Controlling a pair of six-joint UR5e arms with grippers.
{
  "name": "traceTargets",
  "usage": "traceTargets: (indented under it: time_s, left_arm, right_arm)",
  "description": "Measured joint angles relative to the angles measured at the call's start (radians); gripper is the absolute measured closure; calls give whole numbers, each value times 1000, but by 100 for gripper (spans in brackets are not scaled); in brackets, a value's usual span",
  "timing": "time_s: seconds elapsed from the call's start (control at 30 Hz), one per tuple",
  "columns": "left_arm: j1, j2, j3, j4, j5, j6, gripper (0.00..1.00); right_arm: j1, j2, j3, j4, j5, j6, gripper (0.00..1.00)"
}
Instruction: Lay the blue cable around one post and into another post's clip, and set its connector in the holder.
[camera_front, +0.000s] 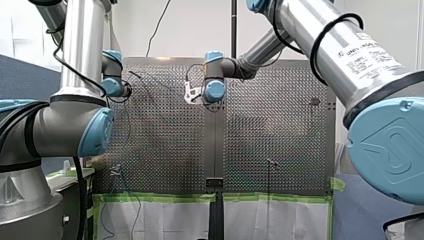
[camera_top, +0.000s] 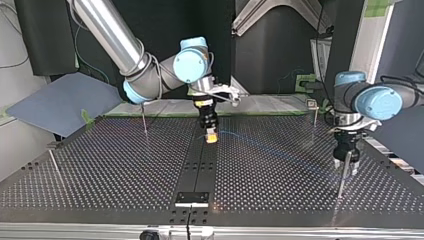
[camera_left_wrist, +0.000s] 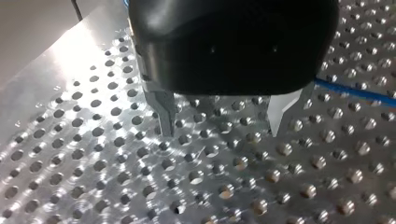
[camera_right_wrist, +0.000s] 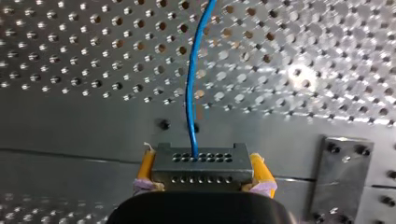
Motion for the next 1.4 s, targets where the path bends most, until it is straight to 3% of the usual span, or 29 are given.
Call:
traceTargets:
  time_s: [0.17, 0.3, 0.67, 0.97, 1.13, 1.4]
  left_arm:
    - [-4, 0, -14, 38, 24, -44, 0]
    - [-7, 0, -16, 45, 16, -76, 0]
    - [-9, 0, -16, 45, -27, -94, 0]
    - [-9, 0, -16, 44, -37, -94, 0]
    - [-9, 0, -16, 44, -38, -94, 0]
    - [-10, 0, -16, 45, -39, -93, 0]
  right_arm:
    - [-10, 0, 40, -39, 3, 13, 100]
    - [-21, 0, 73, -73, 9, 24, 100]
    - [-75, 0, 166, -165, 27, 91, 100]
    - [-120, 0, 238, -238, 62, 103, 100]
    - [-131, 0, 278, -278, 92, 105, 100]
    - [-148, 1, 350, -349, 145, 124, 100]
